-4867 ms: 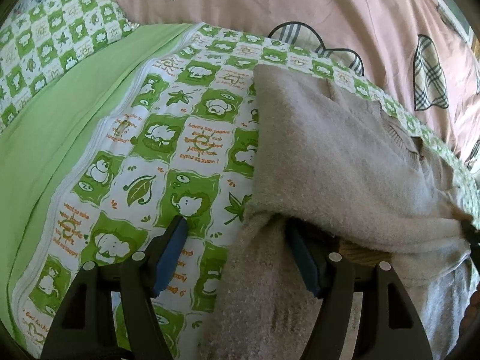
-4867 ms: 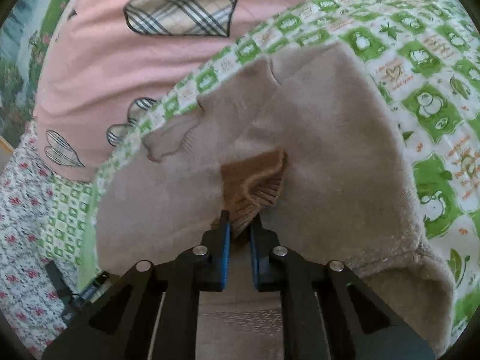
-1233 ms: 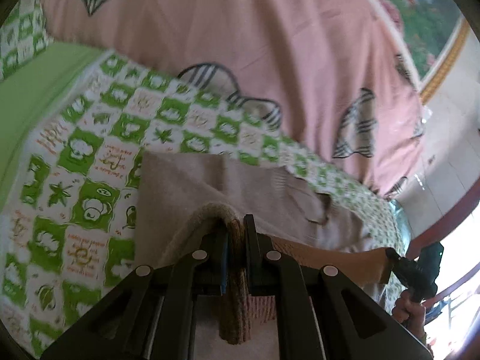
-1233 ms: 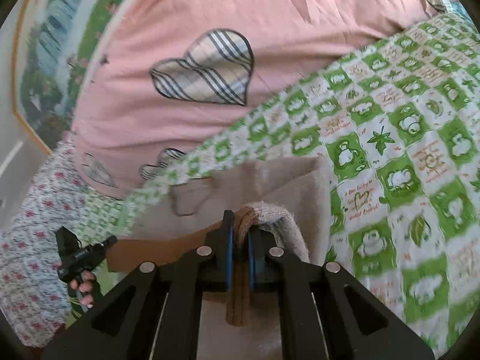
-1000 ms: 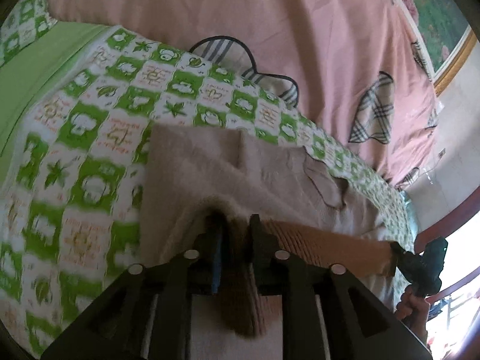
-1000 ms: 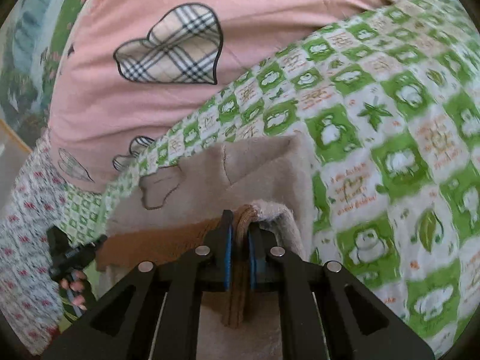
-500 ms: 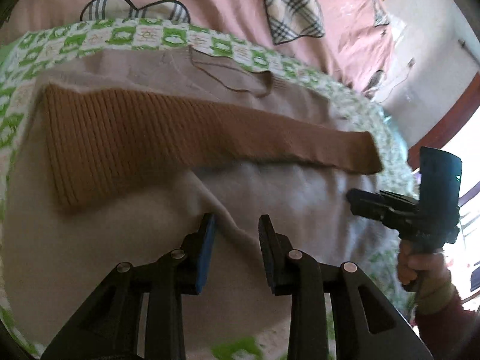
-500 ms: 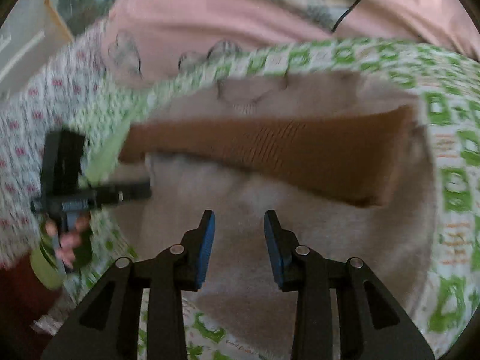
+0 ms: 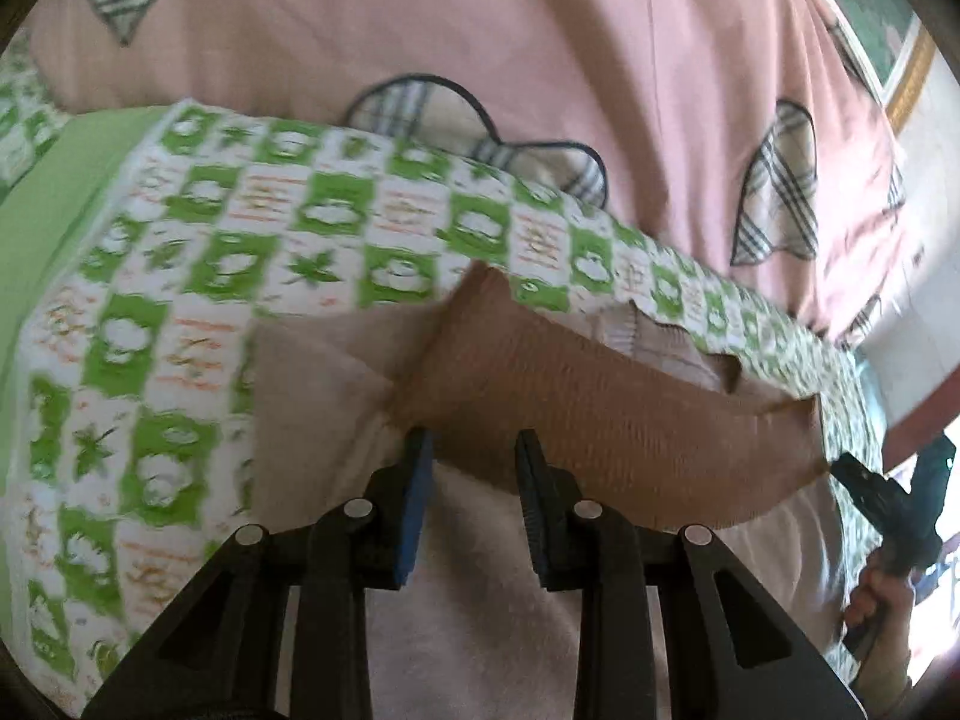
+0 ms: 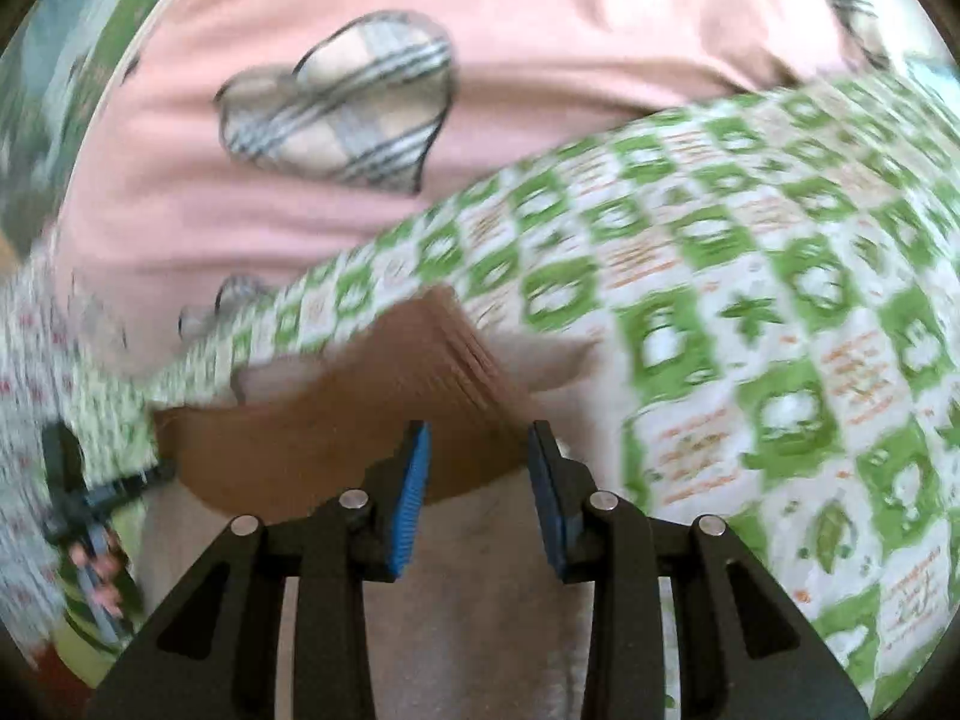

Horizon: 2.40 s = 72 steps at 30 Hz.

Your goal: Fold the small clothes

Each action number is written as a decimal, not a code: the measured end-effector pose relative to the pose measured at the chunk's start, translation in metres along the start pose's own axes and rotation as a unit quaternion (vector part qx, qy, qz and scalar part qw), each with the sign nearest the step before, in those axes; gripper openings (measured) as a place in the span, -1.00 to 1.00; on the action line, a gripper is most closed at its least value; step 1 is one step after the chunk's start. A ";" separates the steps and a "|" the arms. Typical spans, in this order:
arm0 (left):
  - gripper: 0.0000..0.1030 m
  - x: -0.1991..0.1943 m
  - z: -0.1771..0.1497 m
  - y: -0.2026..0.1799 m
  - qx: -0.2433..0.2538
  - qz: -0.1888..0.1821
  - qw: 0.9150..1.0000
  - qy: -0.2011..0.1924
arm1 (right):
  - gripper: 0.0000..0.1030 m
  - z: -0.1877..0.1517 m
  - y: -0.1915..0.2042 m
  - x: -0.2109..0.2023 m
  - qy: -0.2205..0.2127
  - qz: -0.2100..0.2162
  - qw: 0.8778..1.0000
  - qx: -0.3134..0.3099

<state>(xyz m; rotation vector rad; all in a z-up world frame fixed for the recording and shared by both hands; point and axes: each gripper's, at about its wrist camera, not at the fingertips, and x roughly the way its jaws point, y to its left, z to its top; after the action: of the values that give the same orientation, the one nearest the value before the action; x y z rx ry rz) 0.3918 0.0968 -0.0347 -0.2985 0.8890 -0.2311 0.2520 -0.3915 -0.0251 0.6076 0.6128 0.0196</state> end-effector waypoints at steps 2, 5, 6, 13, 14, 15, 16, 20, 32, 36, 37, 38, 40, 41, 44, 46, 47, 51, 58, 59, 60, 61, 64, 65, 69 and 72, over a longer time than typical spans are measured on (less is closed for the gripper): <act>-0.42 -0.013 -0.012 0.005 -0.010 -0.003 1.000 -0.006 | -0.31 -0.008 0.002 -0.011 -0.004 0.005 1.000 -0.003; -0.40 -0.034 -0.043 0.008 -0.026 -0.004 1.000 -0.010 | -0.31 -0.026 0.010 -0.024 -0.002 0.022 1.000 -0.005; -0.40 -0.042 -0.054 0.008 -0.032 -0.007 0.999 -0.010 | -0.31 -0.035 0.012 -0.028 0.002 0.030 1.000 -0.004; -0.32 -0.085 -0.130 0.013 -0.091 -0.010 0.996 -0.012 | -0.28 -0.083 0.034 -0.044 0.027 0.065 0.998 0.004; -0.30 -0.091 -0.138 0.014 -0.097 -0.006 0.995 -0.013 | -0.24 -0.091 0.038 -0.047 0.030 0.071 0.997 0.002; -0.29 -0.098 -0.149 0.014 -0.105 -0.005 0.994 -0.013 | -0.22 -0.096 0.041 -0.049 0.033 0.072 0.997 0.000; -0.28 -0.103 -0.157 0.014 -0.112 -0.005 0.994 -0.013 | -0.19 -0.103 0.044 -0.052 0.037 0.074 0.997 -0.003; -0.15 -0.121 -0.188 0.013 -0.140 -0.015 0.990 -0.012 | -0.14 -0.125 0.052 -0.062 0.052 0.080 0.995 -0.017; 0.28 -0.136 -0.215 -0.014 -0.150 -0.057 0.987 0.006 | -0.01 -0.143 0.066 -0.079 0.072 0.083 0.994 -0.018; 0.33 -0.130 -0.212 -0.012 -0.166 -0.072 0.983 0.010 | 0.05 -0.143 0.072 -0.080 0.072 0.088 0.993 -0.019; 0.33 -0.128 -0.211 -0.011 -0.171 -0.074 0.982 0.012 | 0.05 -0.143 0.072 -0.080 0.073 0.088 0.993 -0.019; 0.33 -0.125 -0.211 -0.009 -0.175 -0.074 0.982 0.014 | 0.06 -0.143 0.073 -0.079 0.073 0.088 0.993 -0.019; 0.33 -0.118 -0.209 -0.006 -0.185 -0.075 0.980 0.018 | 0.06 -0.144 0.074 -0.077 0.076 0.090 0.993 -0.017; 0.33 -0.116 -0.208 -0.005 -0.187 -0.075 0.979 0.018 | 0.06 -0.144 0.074 -0.078 0.077 0.089 0.993 -0.018; 0.33 -0.106 -0.204 0.000 -0.201 -0.074 0.977 0.022 | 0.06 -0.143 0.076 -0.076 0.077 0.092 0.993 -0.018; 0.33 -0.099 -0.202 0.004 -0.214 -0.078 0.973 0.026 | 0.06 -0.143 0.077 -0.076 0.076 0.094 0.993 -0.016; 0.33 -0.095 -0.201 0.007 -0.220 -0.080 0.972 0.027 | 0.06 -0.143 0.077 -0.076 0.075 0.095 0.992 -0.015; 0.37 -0.084 -0.193 0.011 -0.235 -0.086 0.968 0.023 | 0.07 -0.140 0.076 -0.074 0.075 0.100 0.992 -0.012; 0.46 -0.068 -0.171 0.014 -0.252 -0.086 0.964 0.009 | 0.07 -0.136 0.070 -0.070 0.073 0.104 0.992 -0.002; 0.46 -0.066 -0.168 0.015 -0.253 -0.086 0.964 0.006 | 0.07 -0.136 0.069 -0.069 0.073 0.104 0.992 0.001; 0.46 -0.064 -0.164 0.016 -0.255 -0.085 0.963 0.004 | 0.07 -0.135 0.068 -0.068 0.072 0.104 0.992 0.003; 0.46 -0.061 -0.160 0.018 -0.258 -0.087 0.962 0.002 | 0.07 -0.134 0.066 -0.067 0.072 0.102 0.992 0.006; 0.46 -0.056 -0.151 0.024 -0.269 -0.093 0.959 -0.006 | 0.07 -0.131 0.064 -0.068 0.065 0.103 0.993 0.013; 0.46 -0.054 -0.148 0.026 -0.272 -0.096 0.957 -0.010 | 0.07 -0.130 0.064 -0.068 0.063 0.102 0.993 0.013; 0.46 -0.050 -0.141 0.028 -0.271 -0.095 0.958 -0.022 | 0.07 -0.126 0.061 -0.065 0.060 0.102 0.993 0.016; 0.36 -0.049 -0.138 0.027 -0.264 -0.088 0.960 -0.032 | 0.08 -0.125 0.059 -0.061 0.061 0.103 0.993 0.022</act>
<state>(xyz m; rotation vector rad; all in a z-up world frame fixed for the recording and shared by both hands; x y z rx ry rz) 0.2552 0.1152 -0.0908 -0.8802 0.8510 -0.1422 0.1431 -0.2887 -0.0417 0.7134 0.6687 0.2390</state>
